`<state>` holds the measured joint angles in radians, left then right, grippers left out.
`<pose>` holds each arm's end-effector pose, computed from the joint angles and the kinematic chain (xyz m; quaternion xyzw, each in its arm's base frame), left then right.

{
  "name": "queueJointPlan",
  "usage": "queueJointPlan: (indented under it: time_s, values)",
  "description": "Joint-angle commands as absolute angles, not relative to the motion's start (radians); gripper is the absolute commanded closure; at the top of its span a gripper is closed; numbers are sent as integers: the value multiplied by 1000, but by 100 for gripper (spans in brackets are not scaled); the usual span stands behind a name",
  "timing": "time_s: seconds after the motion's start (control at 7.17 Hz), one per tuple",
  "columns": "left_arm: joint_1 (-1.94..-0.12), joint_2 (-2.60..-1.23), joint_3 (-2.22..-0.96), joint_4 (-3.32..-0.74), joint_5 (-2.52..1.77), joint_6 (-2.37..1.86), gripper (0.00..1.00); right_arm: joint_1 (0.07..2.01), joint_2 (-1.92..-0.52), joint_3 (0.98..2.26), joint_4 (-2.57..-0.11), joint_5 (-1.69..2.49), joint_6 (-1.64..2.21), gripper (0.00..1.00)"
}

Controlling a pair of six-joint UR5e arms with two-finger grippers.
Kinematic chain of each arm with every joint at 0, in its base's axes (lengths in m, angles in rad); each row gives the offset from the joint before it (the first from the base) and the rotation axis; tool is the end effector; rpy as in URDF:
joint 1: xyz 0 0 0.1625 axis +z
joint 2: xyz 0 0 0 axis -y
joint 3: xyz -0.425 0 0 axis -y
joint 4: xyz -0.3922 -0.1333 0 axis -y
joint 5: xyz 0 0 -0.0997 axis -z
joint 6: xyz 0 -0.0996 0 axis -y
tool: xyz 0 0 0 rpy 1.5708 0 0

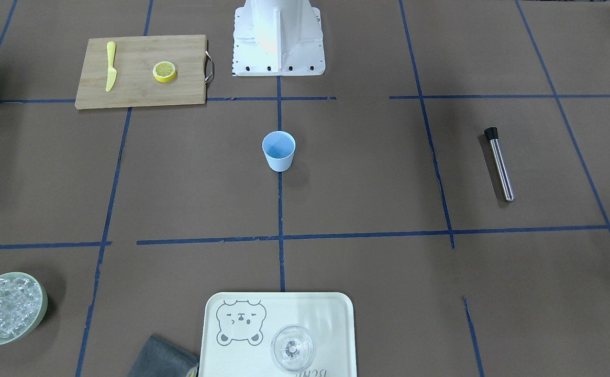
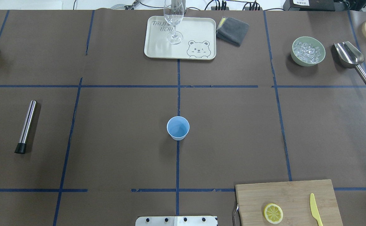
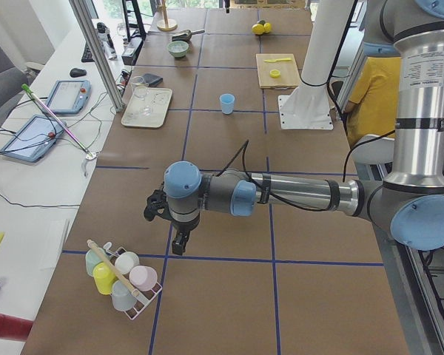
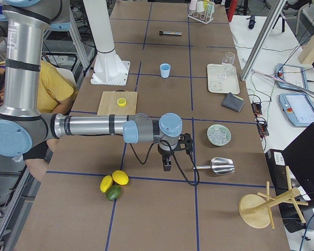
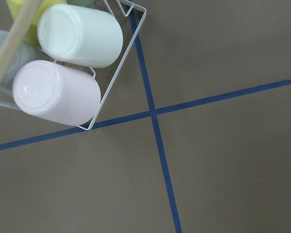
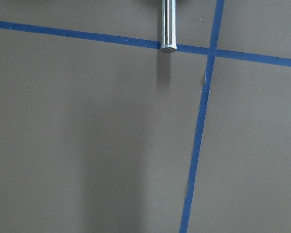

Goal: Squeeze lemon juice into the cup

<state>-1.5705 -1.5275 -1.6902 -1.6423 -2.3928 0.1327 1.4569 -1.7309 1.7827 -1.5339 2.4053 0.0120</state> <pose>-0.0602 -0.4813 0.6097 0.0938 0.3931 0.0901 0.9102 0.0103 -0.4331 0.6195 0.0150 -0.4066 -0.0645 0.9112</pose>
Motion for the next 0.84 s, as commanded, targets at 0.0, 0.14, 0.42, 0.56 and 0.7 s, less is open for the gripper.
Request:
queueJointPlan:
  time_s: [0.0, 0.14, 0.42, 0.56, 0.7]
  values:
    - [-1566, -1511, -1700, -1746, -2451, 133, 0, 1378, -1739, 1815, -1421, 2477, 201, 0]
    - [-1563, -1506, -1692, -1765, -2450, 135, 0, 1253, -1776, 1857, -1255, 2470, 385, 0]
    - [-1560, -1506, -1697, -1767, -2450, 130, 0, 1044, -1821, 1908, -961, 2425, 703, 0]
    - [-1559, -1506, -1695, -1767, -2450, 127, 0, 864, -1818, 1999, -968, 2323, 880, 0]
    - [-1557, -1506, -1697, -1766, -2450, 126, 0, 618, -1792, 2090, -956, 2160, 1202, 0]
